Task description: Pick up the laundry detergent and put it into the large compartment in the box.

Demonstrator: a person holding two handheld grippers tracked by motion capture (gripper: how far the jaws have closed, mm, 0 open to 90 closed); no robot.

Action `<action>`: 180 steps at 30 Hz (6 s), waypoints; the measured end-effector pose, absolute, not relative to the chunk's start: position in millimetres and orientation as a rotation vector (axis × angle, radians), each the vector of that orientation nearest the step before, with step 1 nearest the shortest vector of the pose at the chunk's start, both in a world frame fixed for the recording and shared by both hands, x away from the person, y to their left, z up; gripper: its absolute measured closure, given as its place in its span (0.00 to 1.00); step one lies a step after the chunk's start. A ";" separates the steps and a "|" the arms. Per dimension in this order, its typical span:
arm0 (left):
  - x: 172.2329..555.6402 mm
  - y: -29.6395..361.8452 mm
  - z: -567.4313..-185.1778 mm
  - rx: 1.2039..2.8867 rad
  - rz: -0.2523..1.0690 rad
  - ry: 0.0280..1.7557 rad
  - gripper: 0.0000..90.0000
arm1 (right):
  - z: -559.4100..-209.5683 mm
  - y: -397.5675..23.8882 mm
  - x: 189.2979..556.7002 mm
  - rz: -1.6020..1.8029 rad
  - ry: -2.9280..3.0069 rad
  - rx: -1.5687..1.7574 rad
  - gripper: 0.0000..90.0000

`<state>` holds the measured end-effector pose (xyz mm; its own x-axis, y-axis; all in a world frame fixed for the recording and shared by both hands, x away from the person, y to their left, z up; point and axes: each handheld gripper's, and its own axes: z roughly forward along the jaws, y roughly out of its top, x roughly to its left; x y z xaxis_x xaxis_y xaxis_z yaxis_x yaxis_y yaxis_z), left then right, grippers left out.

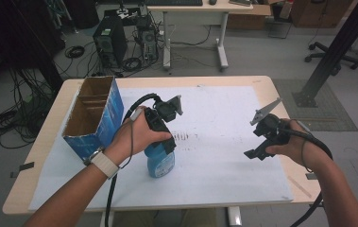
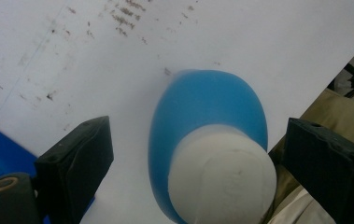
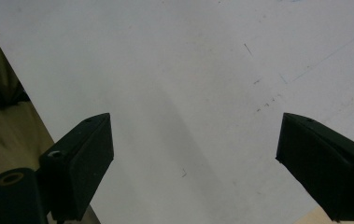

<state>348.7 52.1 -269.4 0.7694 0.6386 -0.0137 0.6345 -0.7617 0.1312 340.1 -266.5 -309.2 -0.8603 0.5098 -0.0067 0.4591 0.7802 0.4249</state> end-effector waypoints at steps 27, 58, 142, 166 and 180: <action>349.1 50.7 -284.4 2.843 0.035 1.019 0.15 | -311.7 -268.4 339.0 0.634 2.848 0.787 0.12; 348.6 55.5 -289.6 2.818 -0.013 1.006 0.39 | -311.4 -269.0 337.4 0.634 2.847 0.793 0.12; 338.7 88.8 -179.1 2.679 0.127 1.243 0.41 | -303.2 -270.2 337.3 0.655 2.826 0.776 0.12; 345.2 118.7 -146.9 2.584 0.152 1.398 0.41 | -300.5 -263.5 340.6 0.661 2.828 0.744 0.12; 353.4 136.2 -129.2 2.519 0.174 1.486 0.41 | -301.4 -263.8 341.3 0.660 2.827 0.747 0.12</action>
